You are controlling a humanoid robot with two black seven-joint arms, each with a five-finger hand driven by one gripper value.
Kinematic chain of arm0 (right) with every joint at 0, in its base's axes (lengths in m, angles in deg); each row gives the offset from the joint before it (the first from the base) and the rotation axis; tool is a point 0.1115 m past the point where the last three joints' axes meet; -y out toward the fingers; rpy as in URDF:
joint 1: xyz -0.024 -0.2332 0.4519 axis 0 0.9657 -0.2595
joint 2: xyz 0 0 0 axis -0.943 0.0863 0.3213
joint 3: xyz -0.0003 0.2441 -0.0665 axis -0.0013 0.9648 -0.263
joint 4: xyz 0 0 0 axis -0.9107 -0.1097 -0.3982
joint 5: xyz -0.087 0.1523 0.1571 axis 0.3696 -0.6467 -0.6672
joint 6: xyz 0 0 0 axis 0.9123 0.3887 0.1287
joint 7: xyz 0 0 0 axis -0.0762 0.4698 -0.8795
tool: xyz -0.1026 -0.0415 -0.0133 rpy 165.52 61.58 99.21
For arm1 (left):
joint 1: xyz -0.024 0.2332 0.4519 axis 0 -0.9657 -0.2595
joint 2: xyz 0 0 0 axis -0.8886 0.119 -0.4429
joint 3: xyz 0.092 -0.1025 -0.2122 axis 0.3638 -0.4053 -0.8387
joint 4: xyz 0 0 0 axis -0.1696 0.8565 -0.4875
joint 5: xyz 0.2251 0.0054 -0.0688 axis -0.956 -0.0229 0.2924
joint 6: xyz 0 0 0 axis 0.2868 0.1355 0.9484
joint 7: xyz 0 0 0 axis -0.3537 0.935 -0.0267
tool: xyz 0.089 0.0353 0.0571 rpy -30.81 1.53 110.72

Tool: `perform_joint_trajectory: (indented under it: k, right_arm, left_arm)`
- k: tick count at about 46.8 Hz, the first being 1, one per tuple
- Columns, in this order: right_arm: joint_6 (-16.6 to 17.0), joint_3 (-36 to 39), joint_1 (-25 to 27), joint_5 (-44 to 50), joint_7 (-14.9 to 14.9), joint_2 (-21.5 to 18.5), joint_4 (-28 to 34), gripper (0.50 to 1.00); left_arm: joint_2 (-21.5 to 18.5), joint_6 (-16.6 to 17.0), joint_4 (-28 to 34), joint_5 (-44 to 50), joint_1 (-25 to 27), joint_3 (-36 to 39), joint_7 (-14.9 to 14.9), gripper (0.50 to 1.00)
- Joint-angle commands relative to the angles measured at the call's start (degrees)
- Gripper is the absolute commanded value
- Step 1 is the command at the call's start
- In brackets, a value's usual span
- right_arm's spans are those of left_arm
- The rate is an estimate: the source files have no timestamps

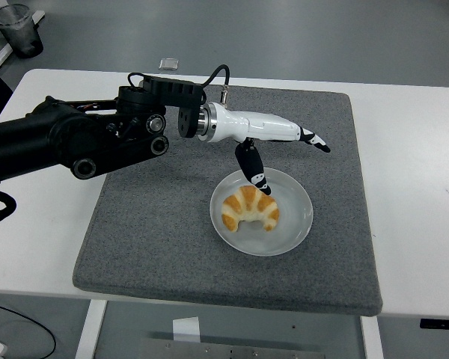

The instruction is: Place the bread on the plate

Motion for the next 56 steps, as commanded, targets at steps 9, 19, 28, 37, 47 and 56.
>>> perform_joint_trajectory:
  k: [9, 19, 28, 37, 47, 56]
  right_arm:
    - [0.08, 0.0, 0.04, 0.0, 0.0, 0.0, 0.0, 0.932]
    - [0.0, 0.0, 0.04, 0.0, 0.0, 0.0, 0.0, 0.932]
    - [0.0, 0.0, 0.04, 0.0, 0.0, 0.0, 0.0, 0.932]
    - [0.0, 0.0, 0.04, 0.0, 0.0, 0.0, 0.0, 0.932]
    - [0.08, 0.0, 0.04, 0.0, 0.0, 0.0, 0.0, 0.932]
    - [0.0, 0.0, 0.03, 0.0, 0.0, 0.0, 0.0, 0.932]
  left_arm:
    - [-5.26, 0.14, -0.18, 16.19, 1.3, -2.44, 0.44, 1.0]
    - [-10.09, 0.23, -1.5, 26.4, 1.83, -4.72, 0.53, 1.0]
    - [-12.29, 0.23, -5.63, 35.97, 1.65, -7.54, 0.53, 1.0]
    - [-12.82, 0.32, -10.29, 46.26, 1.65, -8.24, 0.53, 1.0]
    - [-13.53, 0.5, -16.26, 58.91, 1.48, -8.24, 0.61, 1.0]
    - [-13.44, 0.58, -21.89, 68.76, 1.21, -8.24, 0.96, 1.0]
